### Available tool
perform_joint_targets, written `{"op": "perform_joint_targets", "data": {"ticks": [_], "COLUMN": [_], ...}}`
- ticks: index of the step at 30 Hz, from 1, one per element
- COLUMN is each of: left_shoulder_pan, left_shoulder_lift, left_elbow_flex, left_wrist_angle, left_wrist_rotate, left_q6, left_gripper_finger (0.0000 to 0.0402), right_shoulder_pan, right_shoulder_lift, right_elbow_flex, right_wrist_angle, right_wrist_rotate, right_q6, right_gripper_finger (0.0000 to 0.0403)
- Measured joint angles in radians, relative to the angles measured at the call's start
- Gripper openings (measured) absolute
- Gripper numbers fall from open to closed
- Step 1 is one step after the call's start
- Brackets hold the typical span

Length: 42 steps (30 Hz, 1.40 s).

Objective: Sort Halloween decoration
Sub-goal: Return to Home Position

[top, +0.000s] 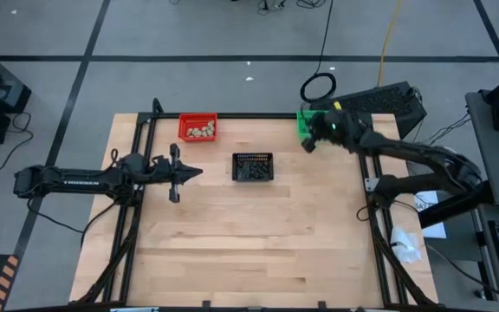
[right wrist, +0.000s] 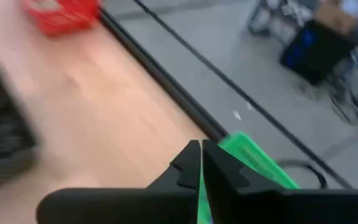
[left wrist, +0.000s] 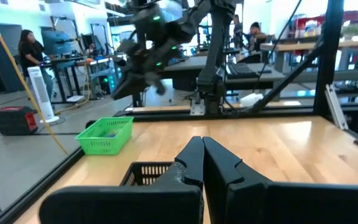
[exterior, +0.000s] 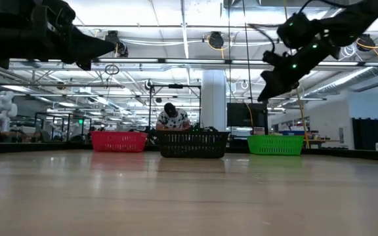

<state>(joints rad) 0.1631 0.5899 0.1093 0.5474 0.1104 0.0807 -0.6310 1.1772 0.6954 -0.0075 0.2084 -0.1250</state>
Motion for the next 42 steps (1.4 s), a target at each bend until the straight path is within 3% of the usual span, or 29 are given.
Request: {"op": "perform_joint_targets", "data": {"ticks": [5, 11, 15, 21, 29, 42], "left_shoulder_pan": [0.0, 0.0, 0.0, 0.0, 0.0, 0.0], "left_shoulder_lift": [-0.046, -0.075, -0.118, -0.187, -0.286, -0.494], "left_elbow_flex": [0.0, -0.046, -0.069, -0.069, -0.069, -0.07], "left_wrist_angle": [-0.039, -0.015, 0.024, -0.064, -0.155, -0.359], "left_wrist_rotate": [-0.001, -0.009, -0.01, -0.014, -0.039, -0.089], "left_q6": [0.008, 0.013, 0.013, 0.031, 0.031, 0.03], "left_gripper_finger": [0.0, 0.0, 0.0, 0.0, 0.0, 0.0], "right_shoulder_pan": [0.112, 0.223, 0.273, 0.326, 0.386, 0.474], "right_shoulder_lift": [-0.136, -0.267, -0.35, -0.473, -0.688, -1.133], "right_elbow_flex": [-0.133, -0.211, -0.253, -0.369, -0.487, -0.607], "right_wrist_angle": [0.127, 0.138, 0.176, 0.279, 0.277, 0.121], "right_wrist_rotate": [-0.001, -0.002, -0.001, -0.003, -0.036, -0.026], "right_q6": [-0.004, -0.044, -0.056, -0.078, -0.085, -0.097], "right_gripper_finger": [0.0002, 0.0001, 0.0001, 0.0, 0.0, 0.0]}}
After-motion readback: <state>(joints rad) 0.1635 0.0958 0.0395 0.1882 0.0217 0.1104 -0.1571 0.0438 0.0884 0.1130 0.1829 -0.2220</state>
